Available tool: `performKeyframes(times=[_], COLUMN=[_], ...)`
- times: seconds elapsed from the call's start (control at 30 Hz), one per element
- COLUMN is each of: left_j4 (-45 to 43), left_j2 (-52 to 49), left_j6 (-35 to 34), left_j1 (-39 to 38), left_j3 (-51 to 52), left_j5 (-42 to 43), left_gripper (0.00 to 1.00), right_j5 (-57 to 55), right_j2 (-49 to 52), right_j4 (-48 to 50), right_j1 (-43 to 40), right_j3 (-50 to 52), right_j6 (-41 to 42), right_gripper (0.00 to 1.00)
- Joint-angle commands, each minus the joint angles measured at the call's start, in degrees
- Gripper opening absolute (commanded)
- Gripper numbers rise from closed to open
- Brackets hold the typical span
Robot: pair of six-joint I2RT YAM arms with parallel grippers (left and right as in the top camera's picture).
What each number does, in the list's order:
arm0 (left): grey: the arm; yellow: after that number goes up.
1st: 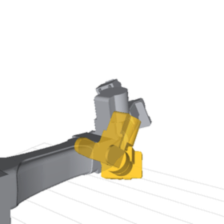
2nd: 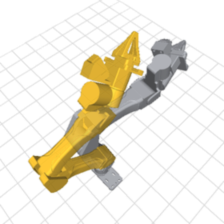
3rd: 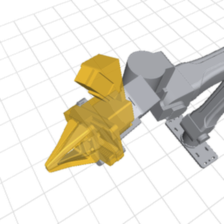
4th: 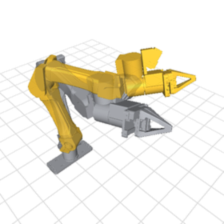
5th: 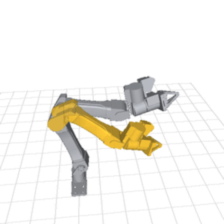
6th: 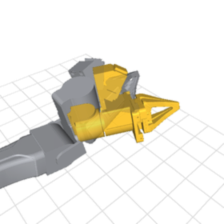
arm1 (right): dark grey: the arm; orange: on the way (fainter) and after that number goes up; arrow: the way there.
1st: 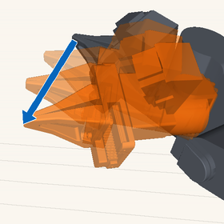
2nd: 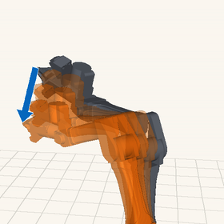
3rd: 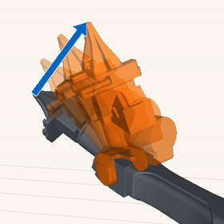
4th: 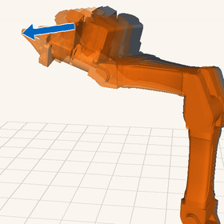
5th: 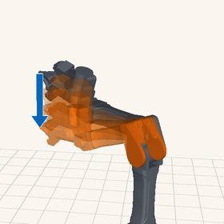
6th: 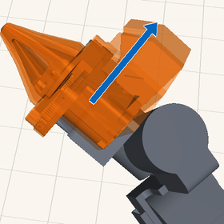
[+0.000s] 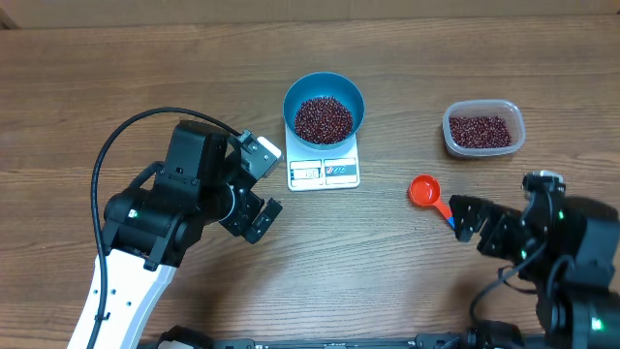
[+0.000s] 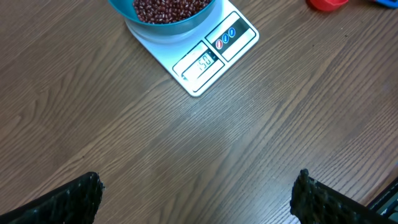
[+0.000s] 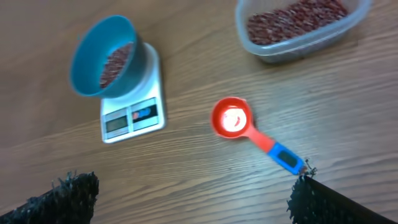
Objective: Scoop item into bowl and weigh 150g on scale
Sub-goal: 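Lift the open right gripper up and away from the scoop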
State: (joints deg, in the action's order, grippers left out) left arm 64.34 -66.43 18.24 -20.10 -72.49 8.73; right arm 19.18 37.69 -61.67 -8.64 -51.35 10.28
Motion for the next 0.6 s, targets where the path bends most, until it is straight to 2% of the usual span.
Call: performKeyframes(times=[0.0, 0.57], left_j4=[-0.07, -0.07], left_j2=[0.07, 0.07], left_j6=[1.05, 1.05], left_j1=[0.22, 0.20], left_j3=[-1.16, -1.16], left_j5=[-0.33, -0.33], left_gripper=[1.00, 1.00], right_j5=[4.04, 3.58], right_j2=[-1.27, -0.94], right_j4=[-0.74, -1.99], right_j1=[-0.20, -0.20], right_j3=[-1.27, -1.11], right_j6=[0.11, 0.09], right_gripper=[1.00, 1.00])
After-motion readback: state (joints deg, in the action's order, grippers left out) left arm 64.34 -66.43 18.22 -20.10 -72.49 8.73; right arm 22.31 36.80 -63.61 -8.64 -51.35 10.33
